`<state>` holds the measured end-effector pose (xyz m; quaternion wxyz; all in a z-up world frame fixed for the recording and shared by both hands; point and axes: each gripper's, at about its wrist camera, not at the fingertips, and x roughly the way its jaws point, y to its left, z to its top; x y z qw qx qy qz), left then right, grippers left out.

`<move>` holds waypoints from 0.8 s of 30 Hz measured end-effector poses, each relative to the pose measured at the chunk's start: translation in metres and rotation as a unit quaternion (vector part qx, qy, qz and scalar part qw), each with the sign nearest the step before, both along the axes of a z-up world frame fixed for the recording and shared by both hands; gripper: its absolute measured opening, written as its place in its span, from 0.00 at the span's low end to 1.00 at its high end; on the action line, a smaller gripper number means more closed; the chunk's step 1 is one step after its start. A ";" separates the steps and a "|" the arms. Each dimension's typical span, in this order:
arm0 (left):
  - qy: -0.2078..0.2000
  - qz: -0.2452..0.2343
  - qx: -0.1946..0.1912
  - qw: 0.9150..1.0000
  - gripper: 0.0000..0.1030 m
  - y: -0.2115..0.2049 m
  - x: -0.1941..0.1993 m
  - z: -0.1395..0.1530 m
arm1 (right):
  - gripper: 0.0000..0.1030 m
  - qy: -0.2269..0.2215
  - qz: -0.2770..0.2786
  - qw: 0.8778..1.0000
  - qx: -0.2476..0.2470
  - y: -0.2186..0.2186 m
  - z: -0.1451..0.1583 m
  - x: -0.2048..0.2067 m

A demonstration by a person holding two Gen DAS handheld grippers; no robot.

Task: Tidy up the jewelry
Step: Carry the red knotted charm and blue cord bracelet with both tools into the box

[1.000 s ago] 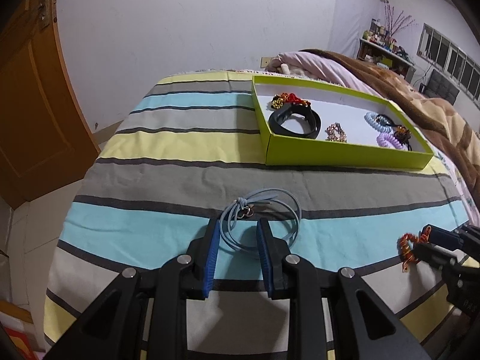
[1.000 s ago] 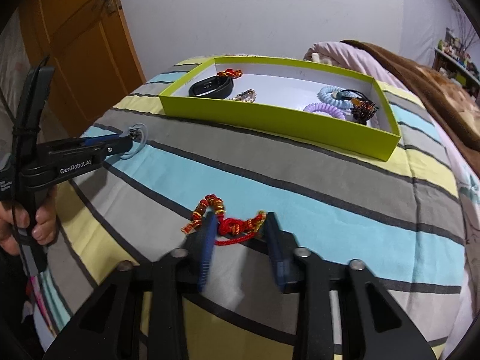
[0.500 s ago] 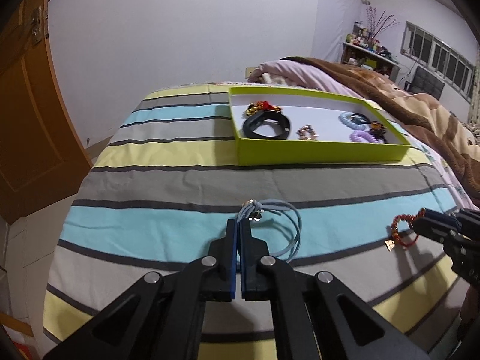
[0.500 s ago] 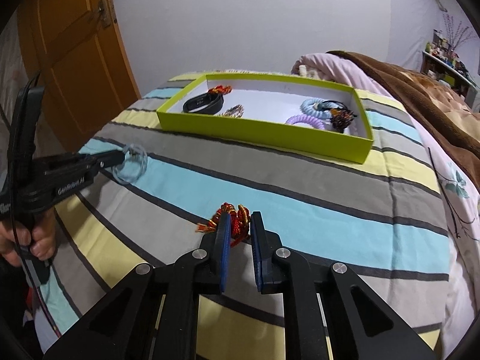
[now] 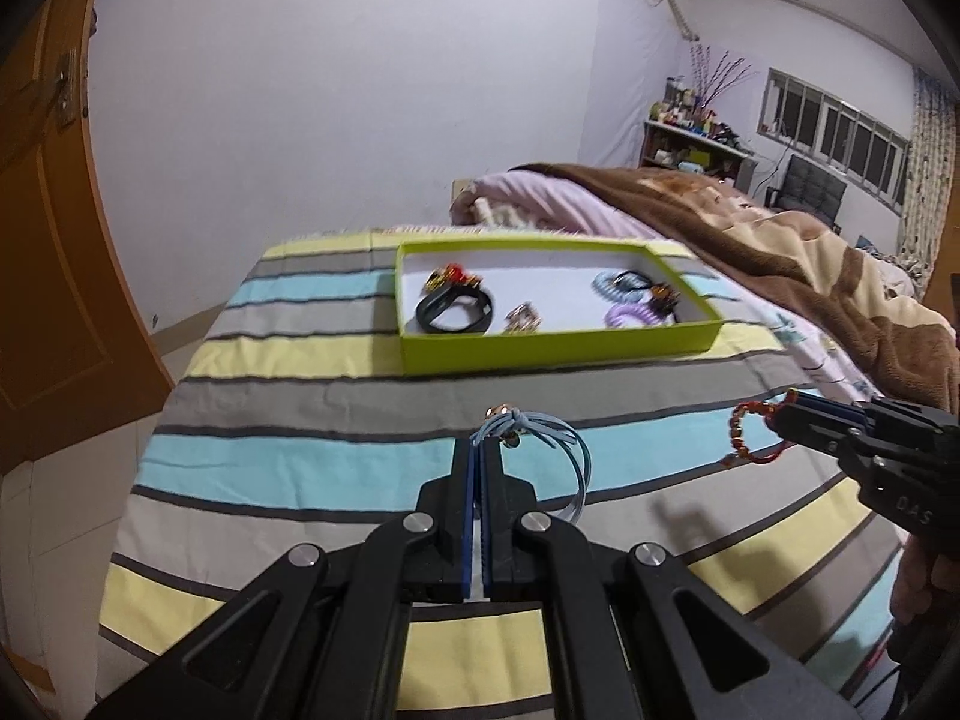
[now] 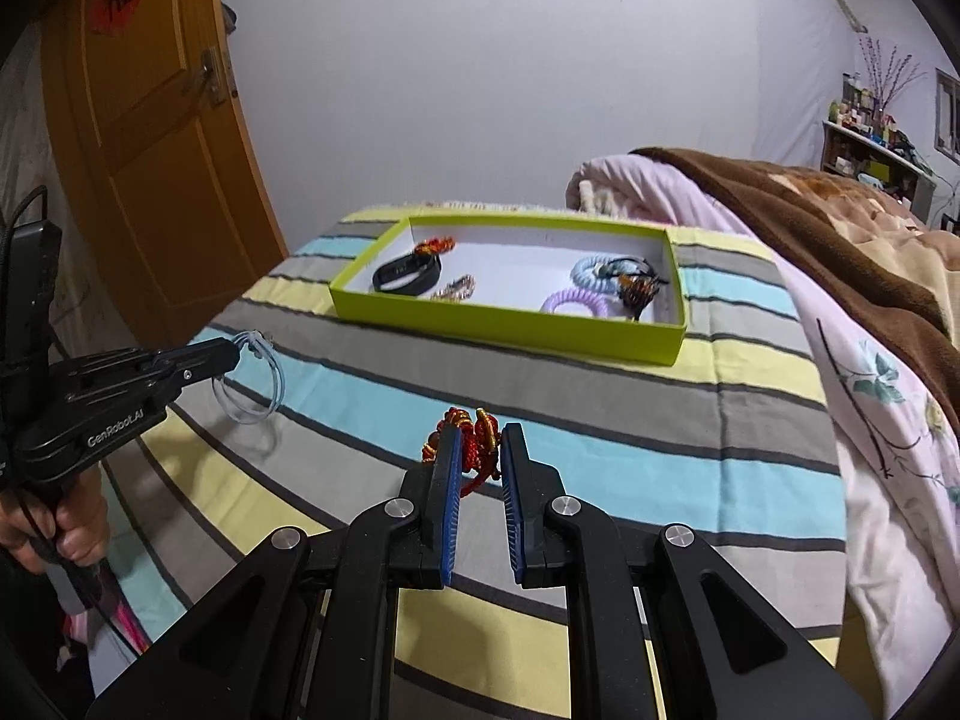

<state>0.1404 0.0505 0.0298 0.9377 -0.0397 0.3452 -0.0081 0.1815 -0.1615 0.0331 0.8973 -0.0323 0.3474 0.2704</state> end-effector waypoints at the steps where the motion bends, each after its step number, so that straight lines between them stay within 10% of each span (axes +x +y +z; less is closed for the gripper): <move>1: -0.004 -0.002 0.000 1.000 0.01 -0.003 -0.001 0.004 | 0.13 -0.002 -0.001 1.000 0.001 -0.001 0.002 -0.001; 24: -0.032 -0.025 0.016 0.999 0.01 -0.027 0.058 0.032 | 0.13 -0.010 -0.011 0.999 0.034 -0.009 0.031 0.060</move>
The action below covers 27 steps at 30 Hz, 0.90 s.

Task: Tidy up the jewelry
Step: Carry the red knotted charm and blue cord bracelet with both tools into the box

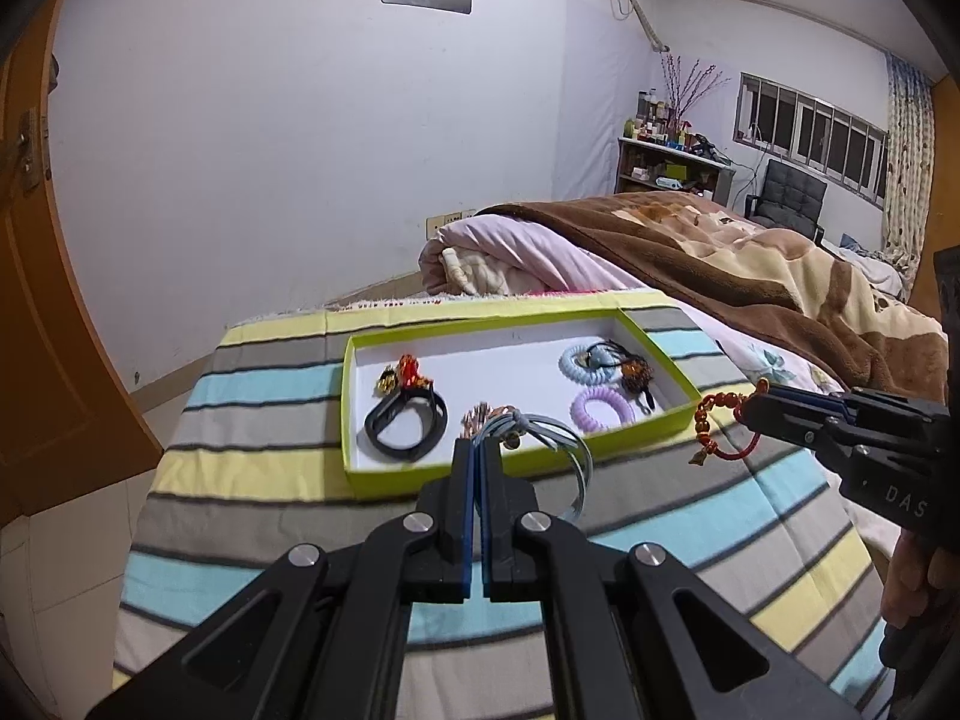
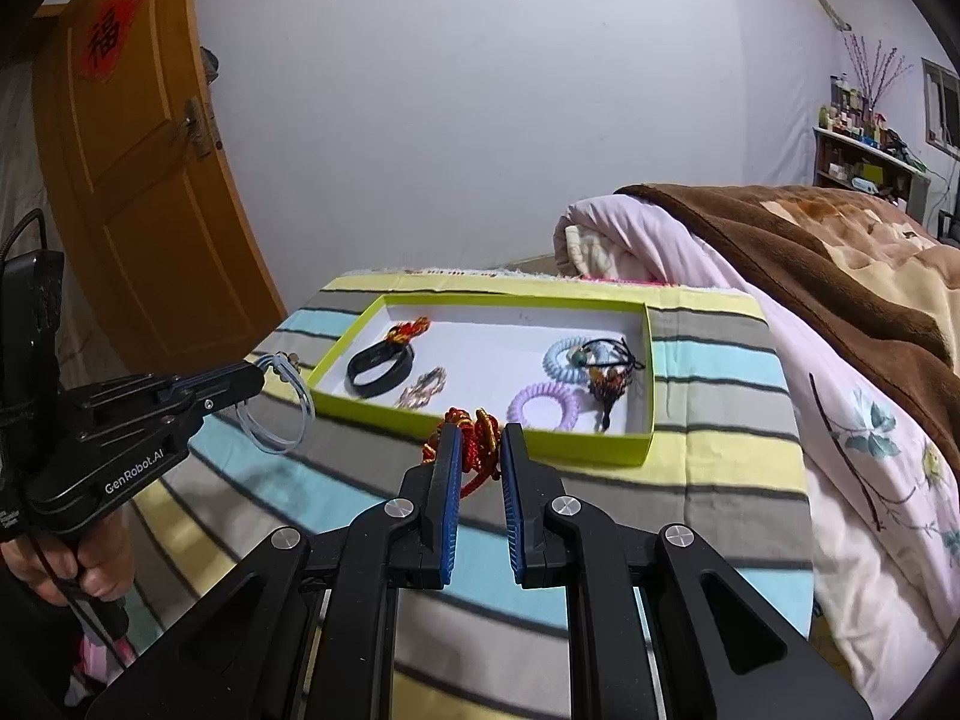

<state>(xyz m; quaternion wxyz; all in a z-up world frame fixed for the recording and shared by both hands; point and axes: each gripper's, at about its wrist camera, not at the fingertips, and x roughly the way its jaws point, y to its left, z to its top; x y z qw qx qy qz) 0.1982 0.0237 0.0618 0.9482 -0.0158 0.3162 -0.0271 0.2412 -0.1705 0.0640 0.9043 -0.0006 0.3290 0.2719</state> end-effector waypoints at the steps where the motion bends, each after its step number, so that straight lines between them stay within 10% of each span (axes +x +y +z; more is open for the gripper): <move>1: 0.000 0.000 -0.001 1.000 0.01 0.001 0.006 0.000 | 0.13 0.000 -0.001 1.000 0.000 0.000 0.000 0.004; 27: 0.045 0.003 0.002 0.999 0.01 0.014 0.133 -0.050 | 0.13 0.051 -0.004 0.999 -0.011 0.038 -0.052 0.140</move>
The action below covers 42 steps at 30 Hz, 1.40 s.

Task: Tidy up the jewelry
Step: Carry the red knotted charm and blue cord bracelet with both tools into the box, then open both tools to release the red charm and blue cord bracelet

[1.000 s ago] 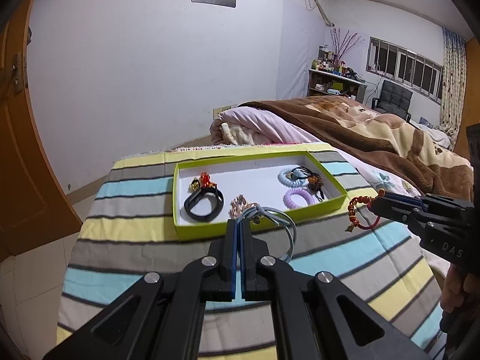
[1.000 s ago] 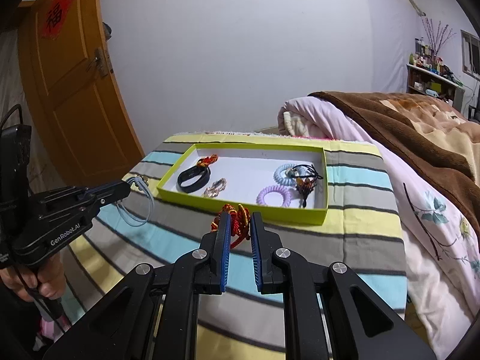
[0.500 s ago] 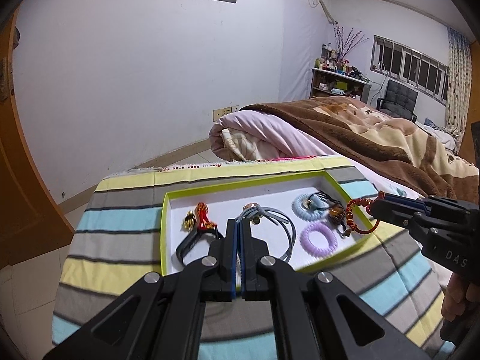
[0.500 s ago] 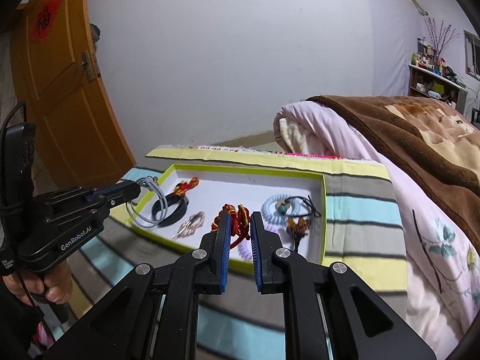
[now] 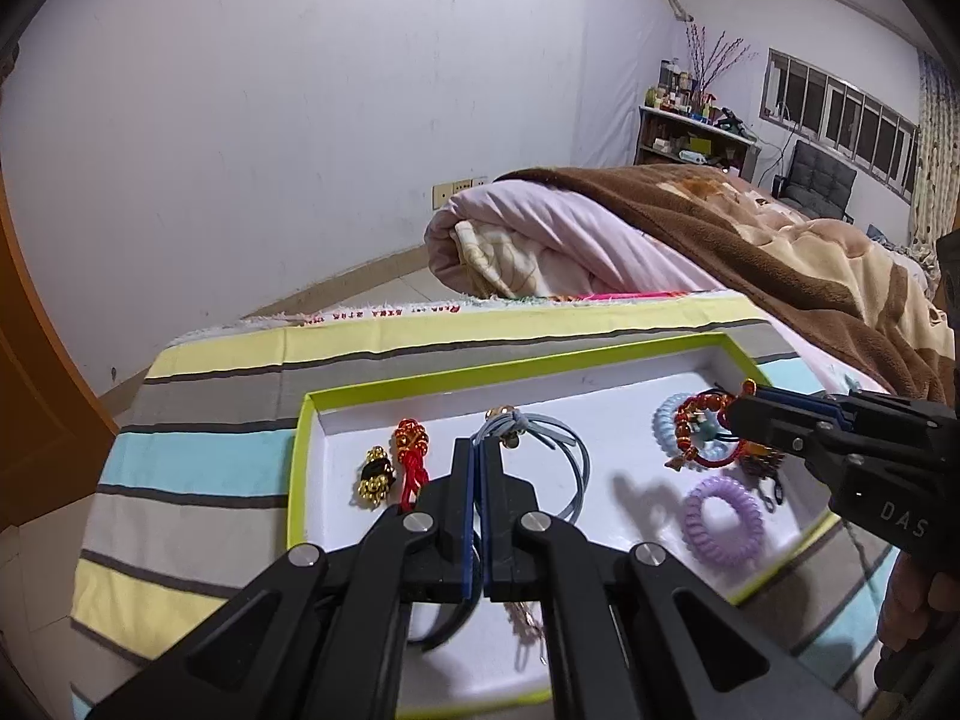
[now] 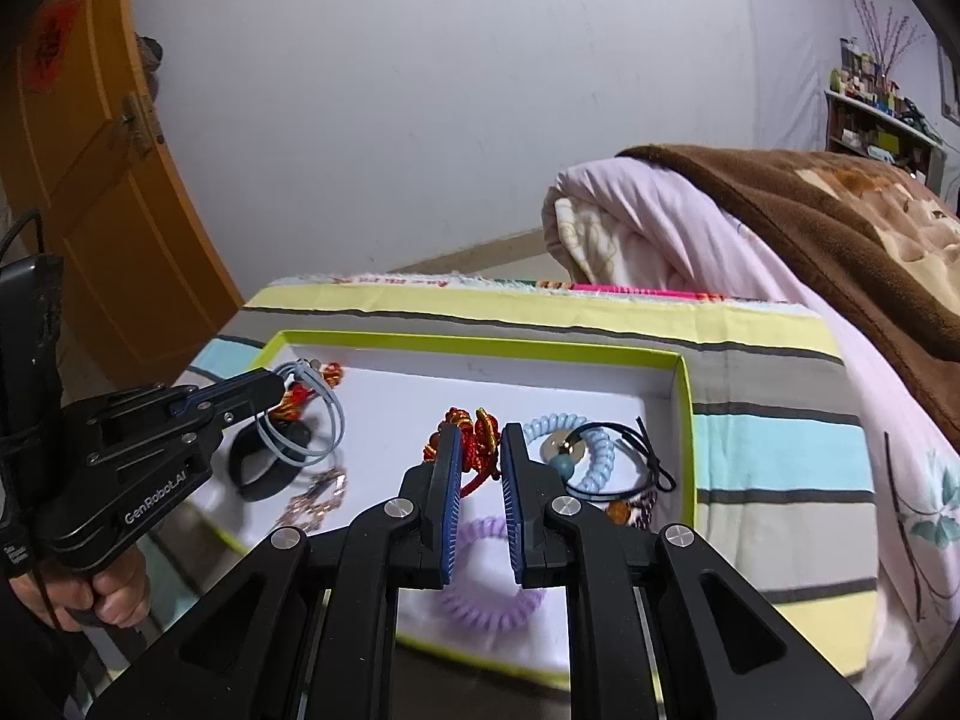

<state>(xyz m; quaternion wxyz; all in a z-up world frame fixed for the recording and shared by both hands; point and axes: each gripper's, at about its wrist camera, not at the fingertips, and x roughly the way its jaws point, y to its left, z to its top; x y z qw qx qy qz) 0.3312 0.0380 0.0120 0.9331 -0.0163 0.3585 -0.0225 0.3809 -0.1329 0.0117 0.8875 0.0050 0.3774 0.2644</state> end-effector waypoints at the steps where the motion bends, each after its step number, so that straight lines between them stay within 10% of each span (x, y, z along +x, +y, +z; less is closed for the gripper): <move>1: 0.003 0.000 0.000 1.000 0.01 0.001 0.004 -0.003 | 0.13 0.003 -0.001 1.000 -0.001 0.000 -0.002 0.004; 21: 0.029 -0.008 -0.006 1.000 0.03 -0.002 0.023 -0.024 | 0.16 0.021 -0.006 0.999 -0.030 0.009 -0.022 0.027; 26: 0.022 -0.008 -0.013 1.000 0.15 -0.001 0.016 -0.018 | 0.34 0.009 -0.006 1.000 -0.028 0.008 -0.015 0.018; 42: -0.034 0.028 -0.025 0.999 0.16 0.002 -0.076 0.026 | 0.34 -0.056 -0.015 0.998 -0.026 -0.012 0.024 -0.092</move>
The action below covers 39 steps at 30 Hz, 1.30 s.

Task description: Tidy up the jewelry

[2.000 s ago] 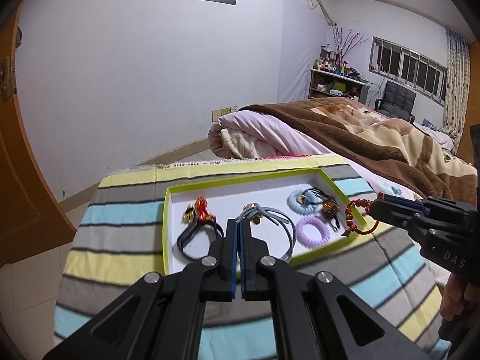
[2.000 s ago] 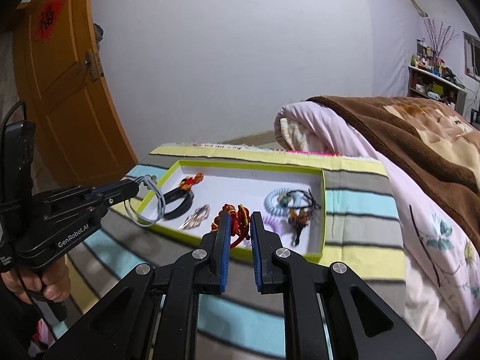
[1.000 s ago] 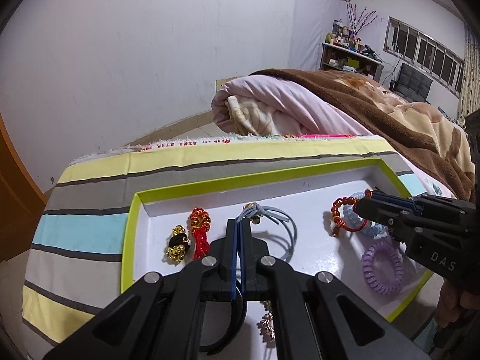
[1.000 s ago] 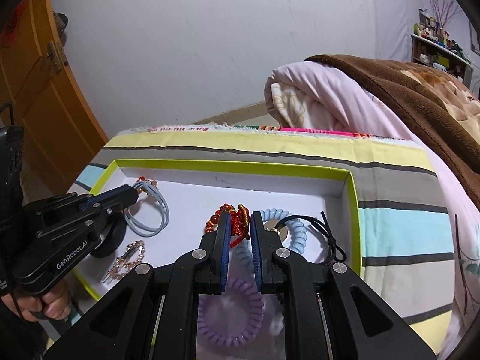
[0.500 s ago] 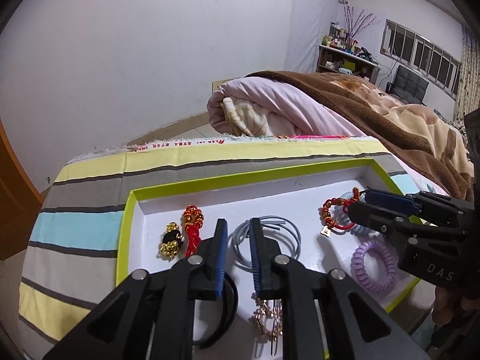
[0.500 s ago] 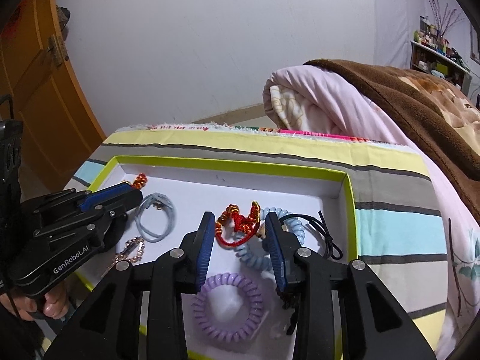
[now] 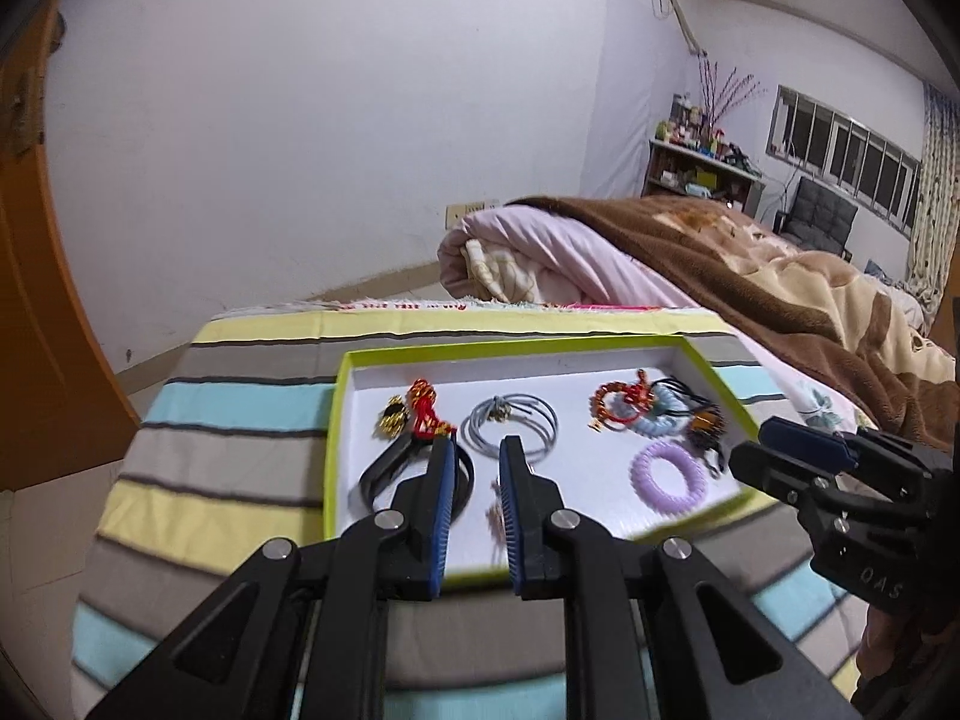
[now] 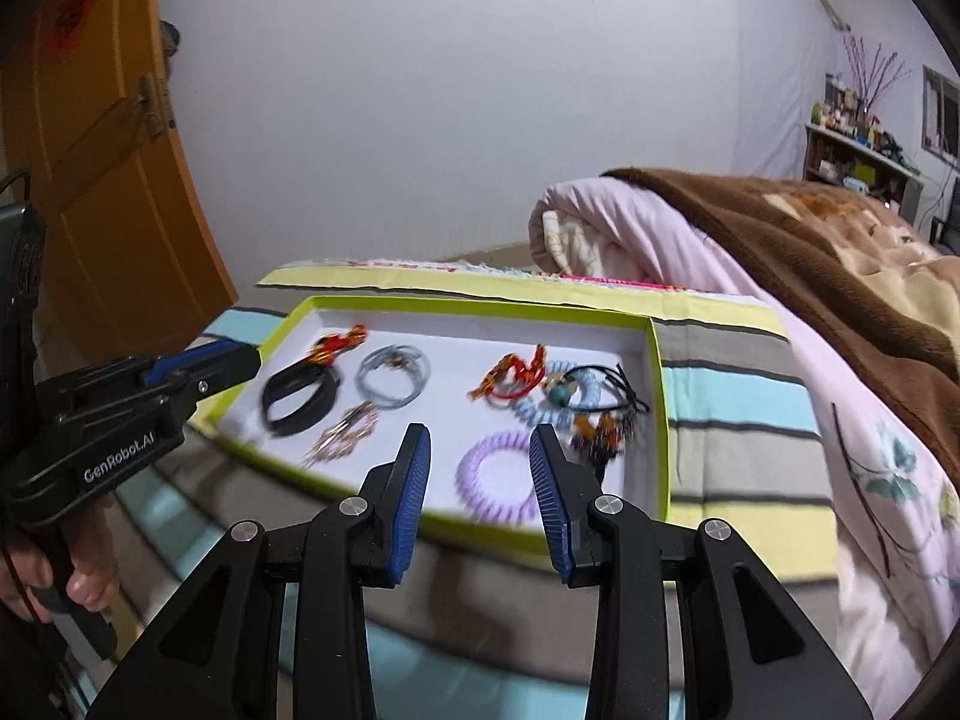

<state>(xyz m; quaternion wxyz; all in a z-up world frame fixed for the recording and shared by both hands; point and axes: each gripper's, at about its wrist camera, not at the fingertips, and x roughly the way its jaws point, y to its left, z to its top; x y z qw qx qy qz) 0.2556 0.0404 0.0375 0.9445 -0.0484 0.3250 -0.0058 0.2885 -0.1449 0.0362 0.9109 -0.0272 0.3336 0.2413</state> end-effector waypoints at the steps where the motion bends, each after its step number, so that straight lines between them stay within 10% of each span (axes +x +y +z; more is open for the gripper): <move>1: -0.005 0.002 0.001 1.000 0.16 -0.001 -0.009 0.002 | 0.34 -0.006 -0.001 1.000 0.000 -0.001 0.002 -0.010; 23: -0.046 0.038 0.008 0.998 0.17 -0.025 -0.170 -0.008 | 0.34 -0.065 -0.038 0.997 0.013 -0.036 -0.009 -0.192; 39: -0.031 0.037 0.013 0.999 0.17 -0.040 -0.209 -0.028 | 0.35 -0.070 -0.045 0.997 -0.004 -0.042 -0.022 -0.227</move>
